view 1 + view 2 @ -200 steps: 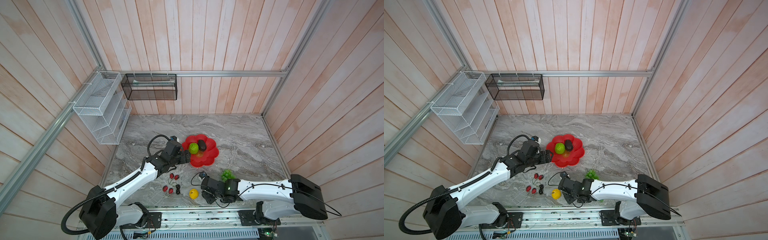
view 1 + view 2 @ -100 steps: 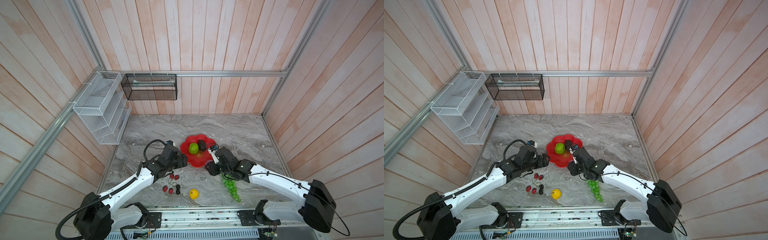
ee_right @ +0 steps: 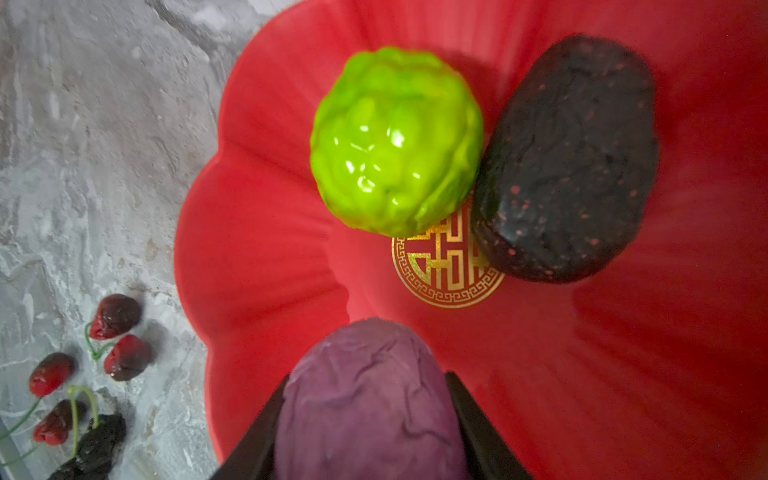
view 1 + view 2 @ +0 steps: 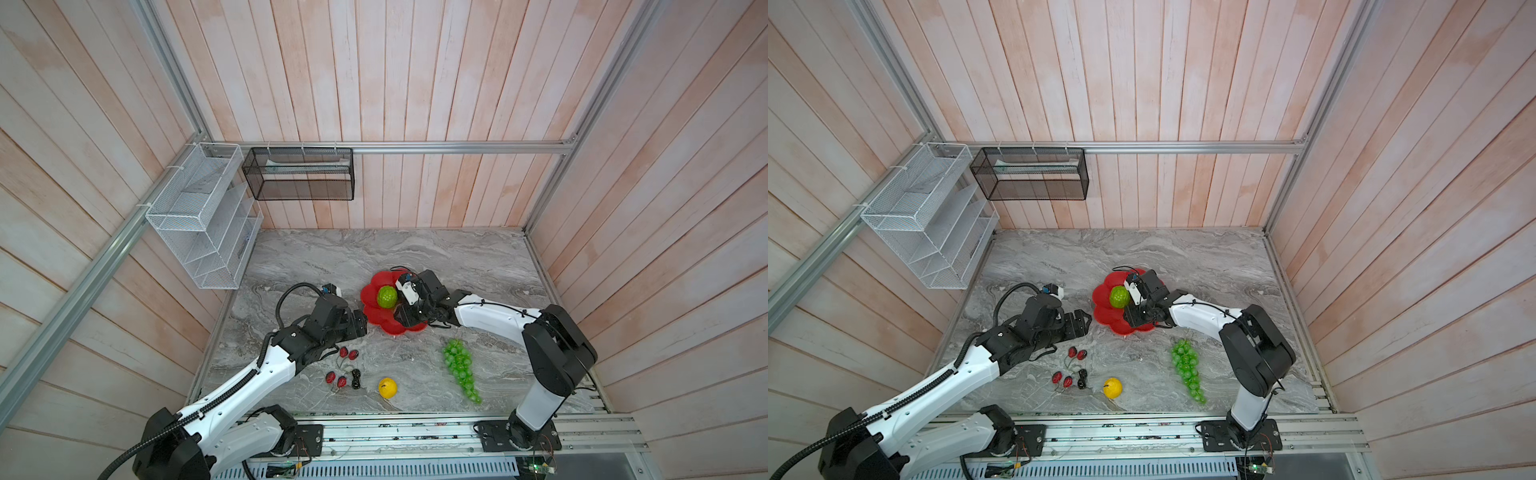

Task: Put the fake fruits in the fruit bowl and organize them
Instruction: 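Carry the purple fig into the bowl and release it with the right gripper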

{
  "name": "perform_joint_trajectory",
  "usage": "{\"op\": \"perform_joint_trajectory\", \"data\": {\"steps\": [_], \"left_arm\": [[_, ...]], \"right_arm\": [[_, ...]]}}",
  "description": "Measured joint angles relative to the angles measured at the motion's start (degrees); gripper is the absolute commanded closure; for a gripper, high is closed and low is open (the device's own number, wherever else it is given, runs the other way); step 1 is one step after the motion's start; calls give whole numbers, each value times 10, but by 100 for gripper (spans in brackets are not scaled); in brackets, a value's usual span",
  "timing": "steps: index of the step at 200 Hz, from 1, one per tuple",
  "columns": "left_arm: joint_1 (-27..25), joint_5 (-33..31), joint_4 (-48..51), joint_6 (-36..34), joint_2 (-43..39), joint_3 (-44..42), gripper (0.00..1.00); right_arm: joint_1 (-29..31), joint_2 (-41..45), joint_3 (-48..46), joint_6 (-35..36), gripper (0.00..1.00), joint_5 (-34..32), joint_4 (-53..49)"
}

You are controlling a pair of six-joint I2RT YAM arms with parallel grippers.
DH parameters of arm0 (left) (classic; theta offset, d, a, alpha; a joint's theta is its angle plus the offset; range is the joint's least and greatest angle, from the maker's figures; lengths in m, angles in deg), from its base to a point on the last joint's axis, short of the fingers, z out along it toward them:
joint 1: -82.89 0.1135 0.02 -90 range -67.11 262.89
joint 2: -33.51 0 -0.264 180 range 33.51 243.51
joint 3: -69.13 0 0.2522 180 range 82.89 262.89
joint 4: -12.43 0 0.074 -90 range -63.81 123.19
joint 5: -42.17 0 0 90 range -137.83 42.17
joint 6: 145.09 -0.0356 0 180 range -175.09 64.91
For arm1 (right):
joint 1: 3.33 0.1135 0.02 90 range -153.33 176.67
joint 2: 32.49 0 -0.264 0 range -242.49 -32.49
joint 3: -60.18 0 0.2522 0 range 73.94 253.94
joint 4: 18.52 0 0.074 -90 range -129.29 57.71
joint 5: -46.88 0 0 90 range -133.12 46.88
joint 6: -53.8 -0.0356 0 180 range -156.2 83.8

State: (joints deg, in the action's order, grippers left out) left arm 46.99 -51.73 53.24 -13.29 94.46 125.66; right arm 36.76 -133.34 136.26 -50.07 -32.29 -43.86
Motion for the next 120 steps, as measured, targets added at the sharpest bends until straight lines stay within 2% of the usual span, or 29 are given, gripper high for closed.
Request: {"op": "perform_joint_trajectory", "data": {"steps": [60,93,120], "left_arm": [[10,5,2,-5,12,-1,11],[12,2,6,-11,21,0,11],[15,0,7,-13,20,0,11]], "right_arm": [[-16,-54,31,11,47,2,1],[-21,-68,41,17,39,2,1],[-21,-76,46,21,40,2,0]]}}
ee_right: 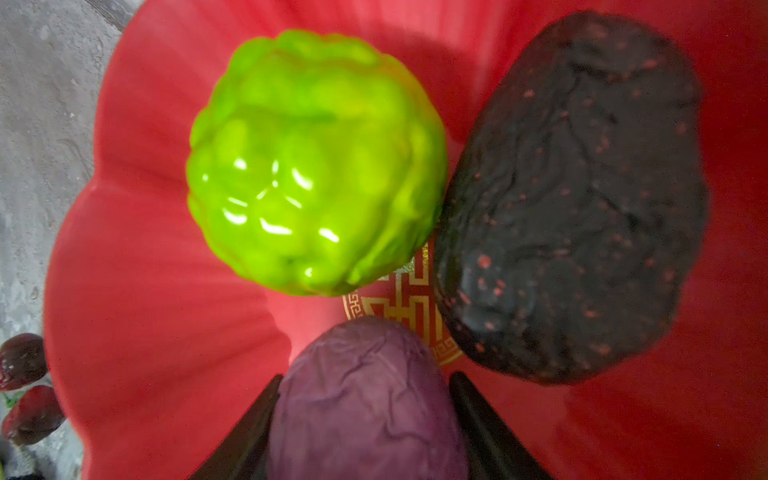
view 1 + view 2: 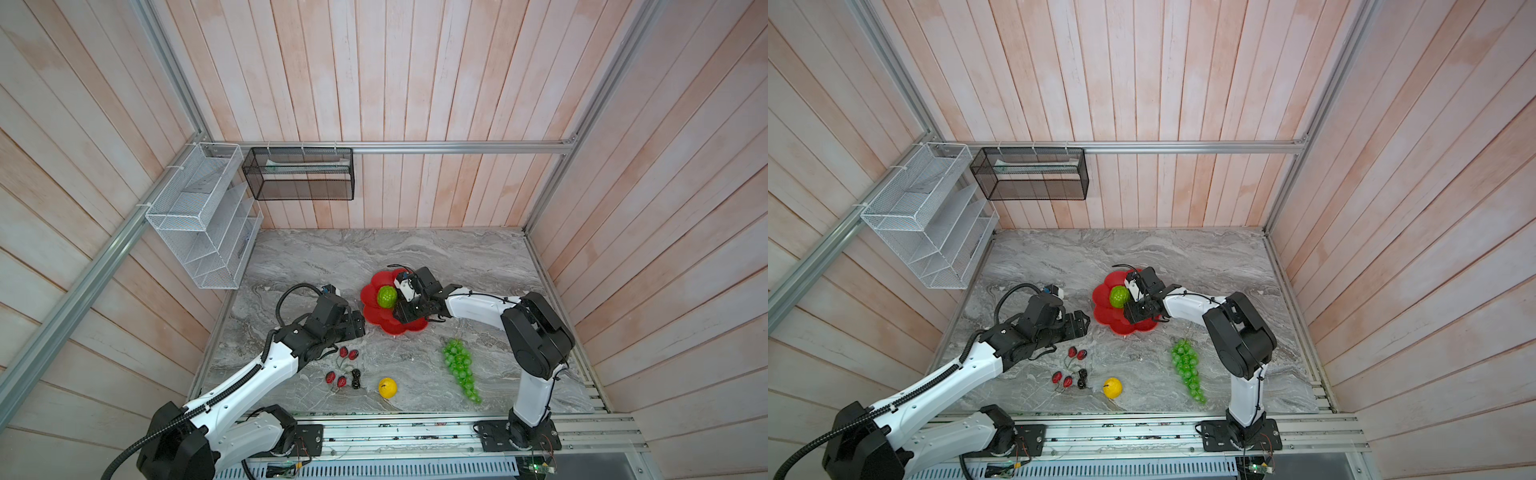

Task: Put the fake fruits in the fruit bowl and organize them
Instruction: 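Carry the purple fig into the bowl and release it with the right gripper, then grasp the yellow mango with the left gripper while the right gripper withdraws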

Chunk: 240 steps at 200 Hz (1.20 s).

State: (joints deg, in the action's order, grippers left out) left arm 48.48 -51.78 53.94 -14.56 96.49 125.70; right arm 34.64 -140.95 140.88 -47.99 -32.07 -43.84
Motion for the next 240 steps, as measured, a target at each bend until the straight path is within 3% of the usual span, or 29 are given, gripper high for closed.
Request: {"op": "perform_joint_trajectory", "data": {"steps": [59,88,162,196,240], "left_arm": [[3,-2,27,-7,0,32,11],[3,-1,38,-9,-2,34,11],[-10,41,75,-20,-5,34,10],[-69,74,75,-26,-5,30,11],[-207,64,80,-14,-3,21,12]], "right_arm": [[0,-12,8,4,26,-1,-1],[0,-7,8,13,24,-8,-7],[0,101,-6,37,18,-19,-32],[1,170,-25,39,18,-21,-39],[1,281,-111,14,21,-58,-17]]}}
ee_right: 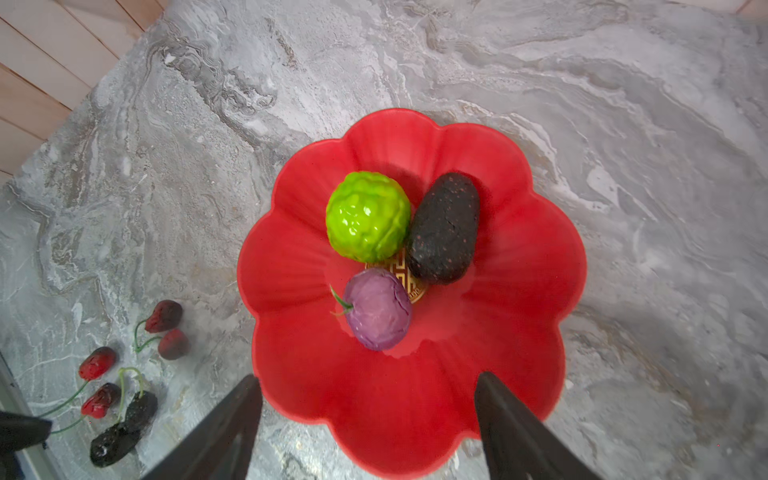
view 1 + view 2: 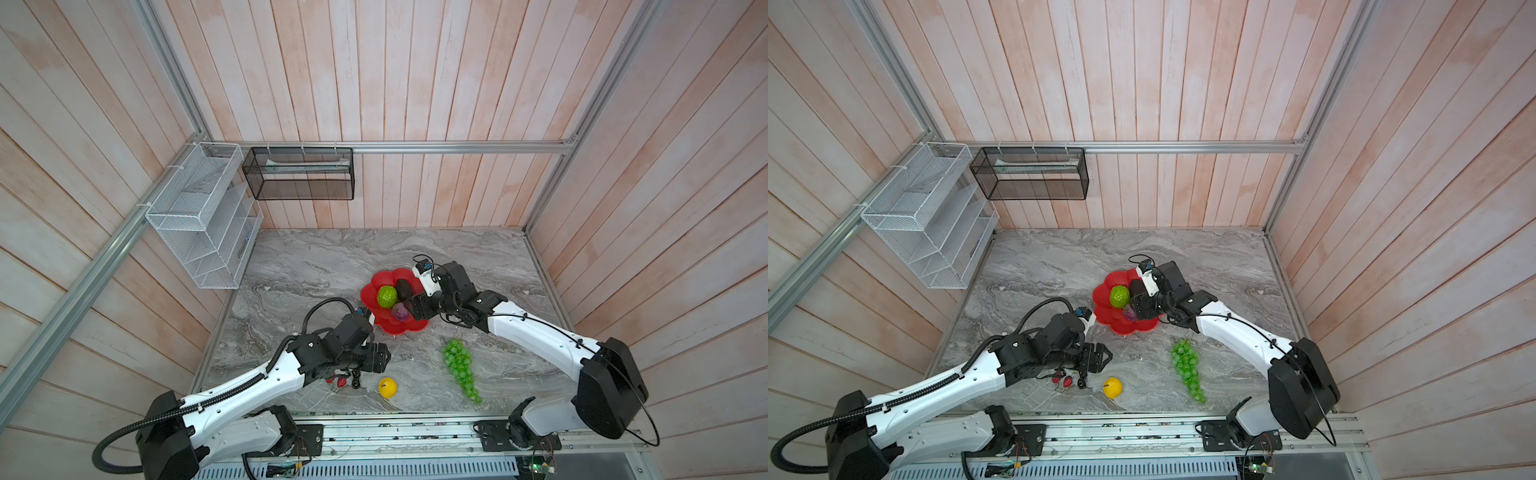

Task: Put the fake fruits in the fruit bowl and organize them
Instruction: 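Grasp the yellow mango with the left gripper while the right gripper withdraws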

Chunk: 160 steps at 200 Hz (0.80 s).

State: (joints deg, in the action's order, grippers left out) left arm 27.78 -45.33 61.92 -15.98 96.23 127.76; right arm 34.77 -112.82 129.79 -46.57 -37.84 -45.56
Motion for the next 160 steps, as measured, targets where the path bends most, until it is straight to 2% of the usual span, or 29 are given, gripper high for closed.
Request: {"op": "perform_joint_trajectory", "data": {"steps": [36,79,101,112,160], "left_arm": [[-82,-19,9,10,47,2,12],[-158,-33,20,19,129,21,12],[-163,-51,25,19,161,33,12],[-161,-59,24,18,170,34,15],[-137,-66,22,-1,202,35,19]], "right_arm": [[-2,60,-85,-31,21,-40,47],[-15,70,-102,-47,22,-57,84],[-17,70,-103,-51,22,-56,97],[-17,70,-106,-53,22,-54,103],[-17,91,-146,-71,23,-52,116]]}}
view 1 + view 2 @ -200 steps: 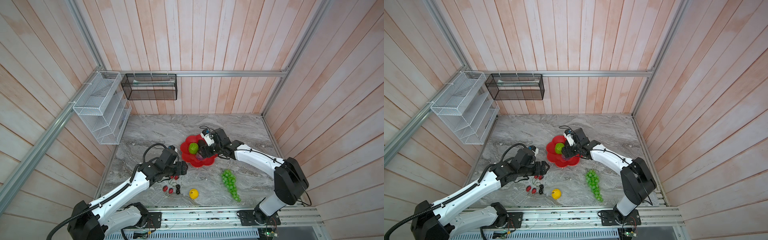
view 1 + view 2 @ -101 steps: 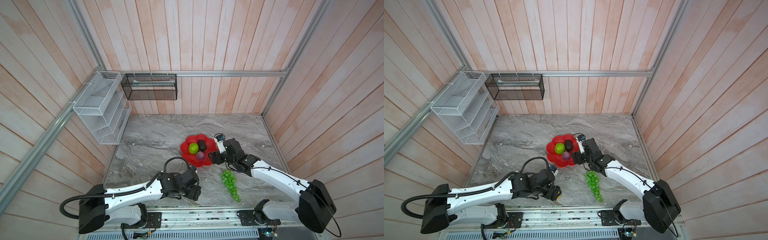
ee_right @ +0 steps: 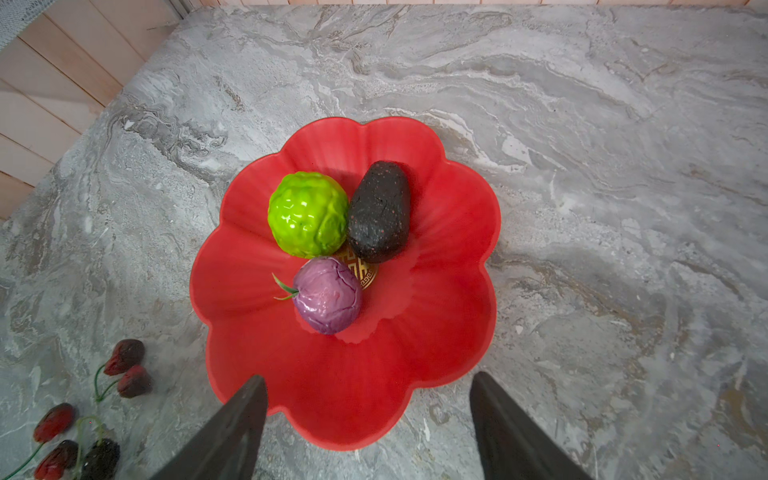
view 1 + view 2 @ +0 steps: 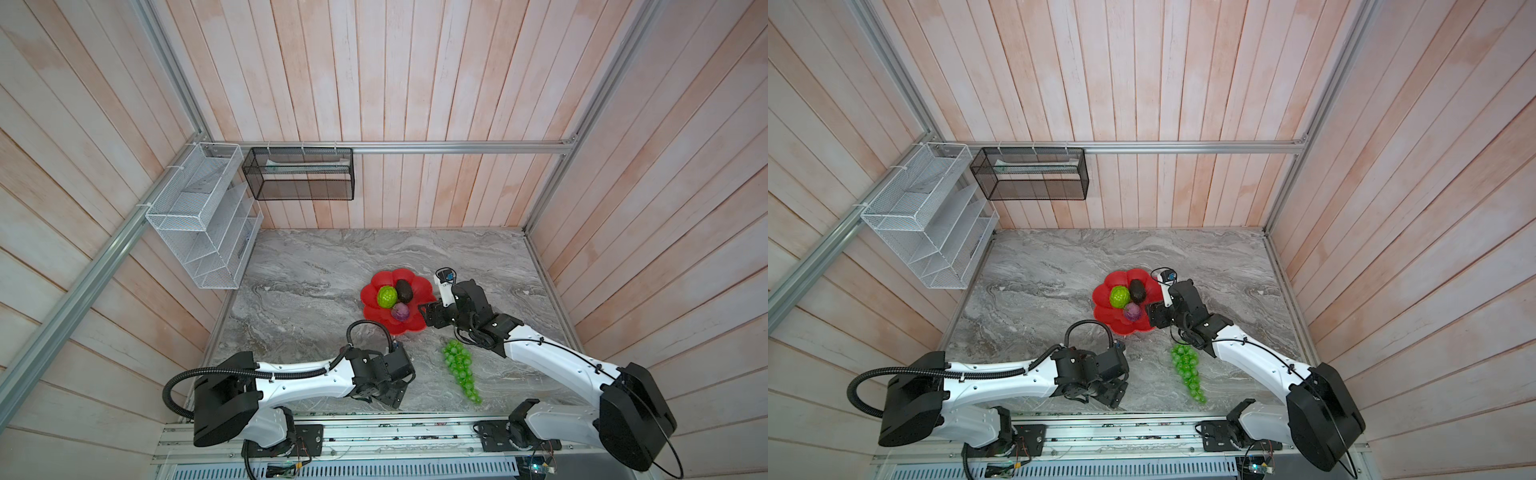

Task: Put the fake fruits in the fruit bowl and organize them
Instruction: 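Grasp the yellow mango with the left gripper while the right gripper withdraws, then carry the yellow mango over the red bowl with the left gripper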

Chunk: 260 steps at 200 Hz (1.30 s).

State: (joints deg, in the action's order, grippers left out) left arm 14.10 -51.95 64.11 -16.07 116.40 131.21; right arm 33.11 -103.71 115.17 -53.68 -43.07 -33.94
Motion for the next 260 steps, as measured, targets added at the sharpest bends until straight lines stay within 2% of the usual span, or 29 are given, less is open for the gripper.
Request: {"op": "perform_joint_trajectory", "data": {"steps": [51,102,123,146,204,235,260], "left_arm": [[18,10,-30,-18,13,0,25],[18,33,-36,-29,40,-5,29],[18,37,-37,-32,42,-5,33],[19,38,-39,-38,48,-5,46],[23,43,-40,-42,49,-5,59],[36,55,-28,-48,20,-5,60],[73,66,3,-71,-20,19,60]], "right_arm": [[0,14,-23,-12,24,0,20],[0,-14,-23,-16,23,7,35],[0,-21,-23,-16,23,11,35],[0,-21,-23,-16,23,11,37],[0,-21,-23,-16,24,11,38],[0,-21,-23,-16,24,11,38],[-1,-21,-23,-17,24,11,42]]}}
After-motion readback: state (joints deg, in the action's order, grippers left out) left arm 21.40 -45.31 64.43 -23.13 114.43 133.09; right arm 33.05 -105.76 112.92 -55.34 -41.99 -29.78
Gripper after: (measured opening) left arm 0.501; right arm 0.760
